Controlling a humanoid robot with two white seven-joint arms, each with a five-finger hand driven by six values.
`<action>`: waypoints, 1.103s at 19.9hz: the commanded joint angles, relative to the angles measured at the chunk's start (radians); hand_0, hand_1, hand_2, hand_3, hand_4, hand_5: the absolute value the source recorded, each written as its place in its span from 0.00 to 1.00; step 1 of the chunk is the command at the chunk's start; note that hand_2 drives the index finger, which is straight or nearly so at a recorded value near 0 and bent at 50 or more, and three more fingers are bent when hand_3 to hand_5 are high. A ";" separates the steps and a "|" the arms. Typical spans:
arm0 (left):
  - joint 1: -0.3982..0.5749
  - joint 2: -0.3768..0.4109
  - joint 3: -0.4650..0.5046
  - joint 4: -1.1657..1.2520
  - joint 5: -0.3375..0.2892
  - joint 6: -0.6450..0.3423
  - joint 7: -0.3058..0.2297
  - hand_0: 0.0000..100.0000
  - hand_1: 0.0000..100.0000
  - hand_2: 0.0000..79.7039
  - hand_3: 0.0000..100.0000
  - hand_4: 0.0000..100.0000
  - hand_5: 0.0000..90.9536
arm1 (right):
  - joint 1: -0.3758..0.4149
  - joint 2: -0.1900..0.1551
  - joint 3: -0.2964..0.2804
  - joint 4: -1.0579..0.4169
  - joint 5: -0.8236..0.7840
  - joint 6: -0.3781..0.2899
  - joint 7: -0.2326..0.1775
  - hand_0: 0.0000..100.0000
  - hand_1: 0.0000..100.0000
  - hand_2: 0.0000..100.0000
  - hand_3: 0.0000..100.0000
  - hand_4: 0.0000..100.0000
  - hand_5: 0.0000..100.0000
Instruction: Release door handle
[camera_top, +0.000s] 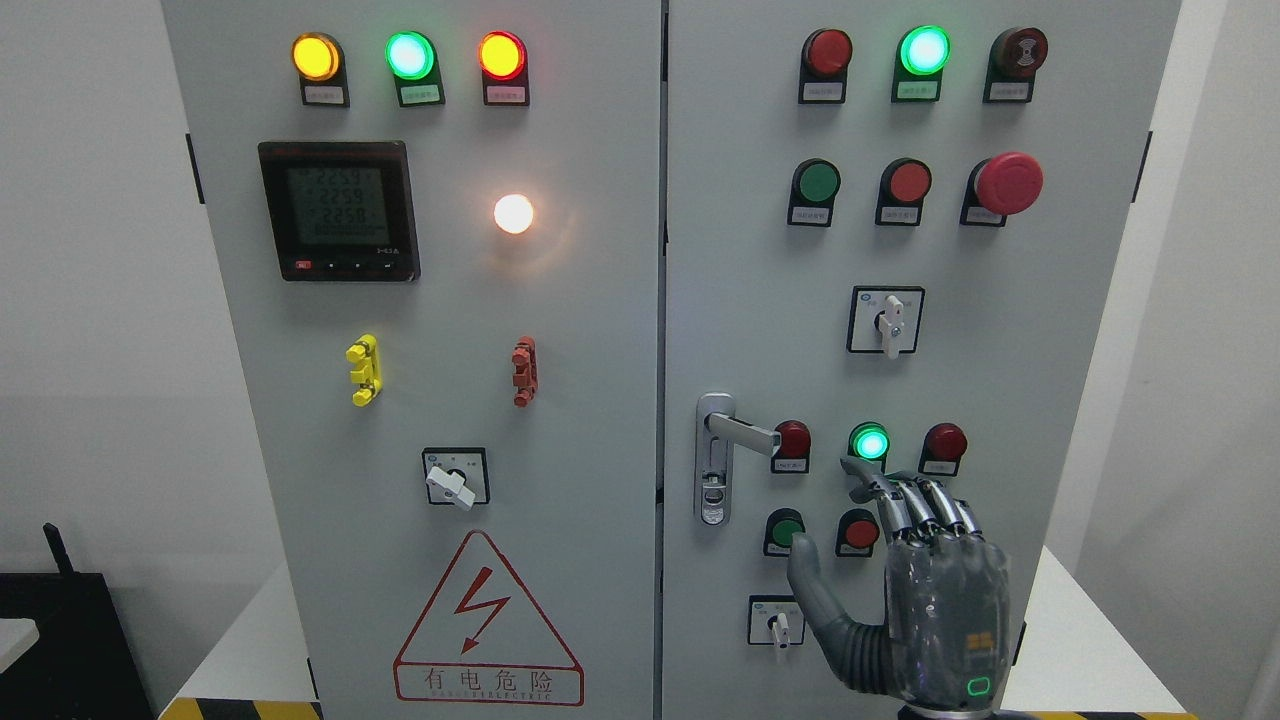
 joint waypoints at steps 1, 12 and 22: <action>-0.031 0.000 -0.011 -0.008 0.000 0.001 0.000 0.12 0.39 0.00 0.00 0.00 0.00 | 0.004 -0.030 -0.046 -0.051 -0.013 -0.021 0.013 0.43 0.35 0.10 0.15 0.08 0.00; -0.031 0.000 -0.011 -0.009 0.000 0.001 0.000 0.12 0.39 0.00 0.00 0.00 0.00 | 0.015 -0.035 -0.043 -0.055 -0.017 -0.035 0.015 0.39 0.31 0.08 0.12 0.05 0.00; -0.031 0.000 -0.011 -0.008 0.000 0.001 0.000 0.12 0.39 0.00 0.00 0.00 0.00 | 0.026 -0.030 -0.034 -0.054 -0.017 -0.033 0.015 0.39 0.31 0.11 0.15 0.07 0.00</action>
